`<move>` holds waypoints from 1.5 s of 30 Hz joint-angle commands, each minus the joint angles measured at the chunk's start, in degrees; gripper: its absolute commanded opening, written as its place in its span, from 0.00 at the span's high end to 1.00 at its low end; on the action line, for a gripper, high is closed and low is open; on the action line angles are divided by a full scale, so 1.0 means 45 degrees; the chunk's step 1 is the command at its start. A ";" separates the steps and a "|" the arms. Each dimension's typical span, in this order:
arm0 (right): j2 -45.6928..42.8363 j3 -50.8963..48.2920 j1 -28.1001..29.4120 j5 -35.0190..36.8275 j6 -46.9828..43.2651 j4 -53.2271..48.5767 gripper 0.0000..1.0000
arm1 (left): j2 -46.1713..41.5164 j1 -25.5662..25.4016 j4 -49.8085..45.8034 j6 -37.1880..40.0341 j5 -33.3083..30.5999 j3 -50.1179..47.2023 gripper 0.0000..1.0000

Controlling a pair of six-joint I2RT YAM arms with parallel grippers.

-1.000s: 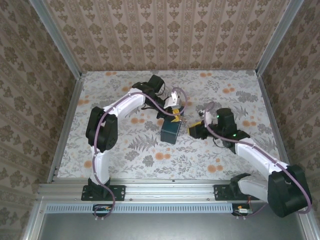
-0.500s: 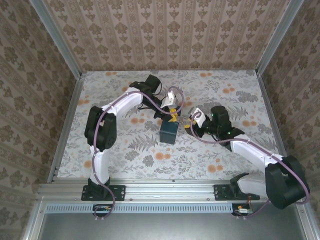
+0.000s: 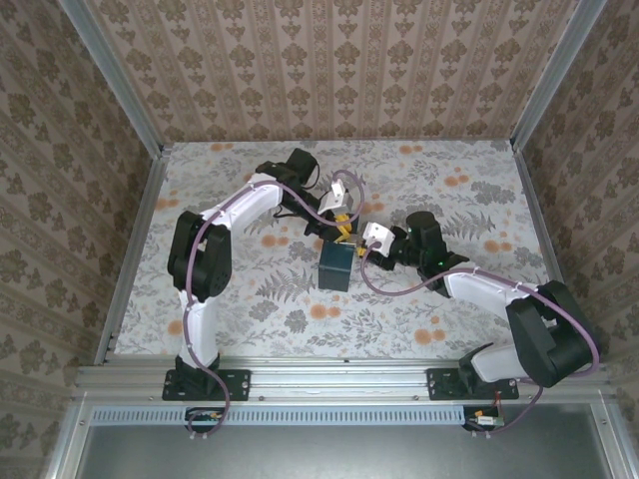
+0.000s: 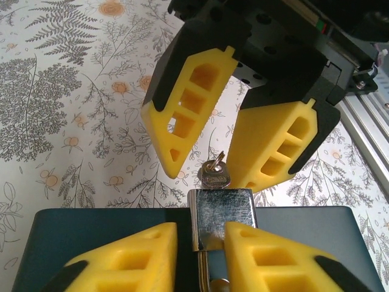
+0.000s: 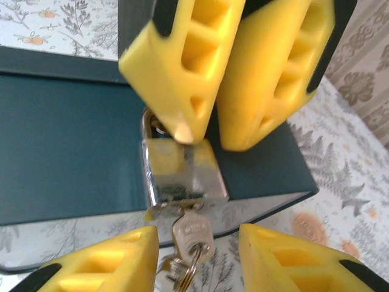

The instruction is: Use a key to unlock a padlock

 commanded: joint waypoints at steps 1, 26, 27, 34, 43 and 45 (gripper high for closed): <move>-0.0222 0.0103 0.0060 0.0298 -0.0684 0.0483 0.61 | -0.0492 0.0209 0.0117 -0.0346 0.0447 -0.0235 0.68; -0.0521 0.1770 -0.0067 -0.1860 0.1383 -0.3938 0.93 | -0.1298 0.0045 0.0812 -0.0756 0.0046 -0.0833 0.63; -0.0508 0.1824 -0.0095 -0.1998 0.1711 -0.4092 0.93 | -0.1381 0.0056 0.0848 -0.0730 0.0073 -0.0915 0.62; 0.0017 0.2931 -0.0289 -0.3468 0.4290 -0.6006 0.92 | -0.1578 0.0077 0.0359 0.0083 0.0118 -0.1148 0.54; 0.1562 0.3826 -0.0702 -0.4502 0.9492 -0.5916 0.93 | -0.1548 -0.0315 0.0105 0.0670 -0.1202 -0.1385 0.43; 0.1774 0.3991 -0.0720 -0.4527 1.0249 -0.6022 0.94 | -0.1549 -0.0294 0.0202 0.0574 -0.1225 -0.1417 0.42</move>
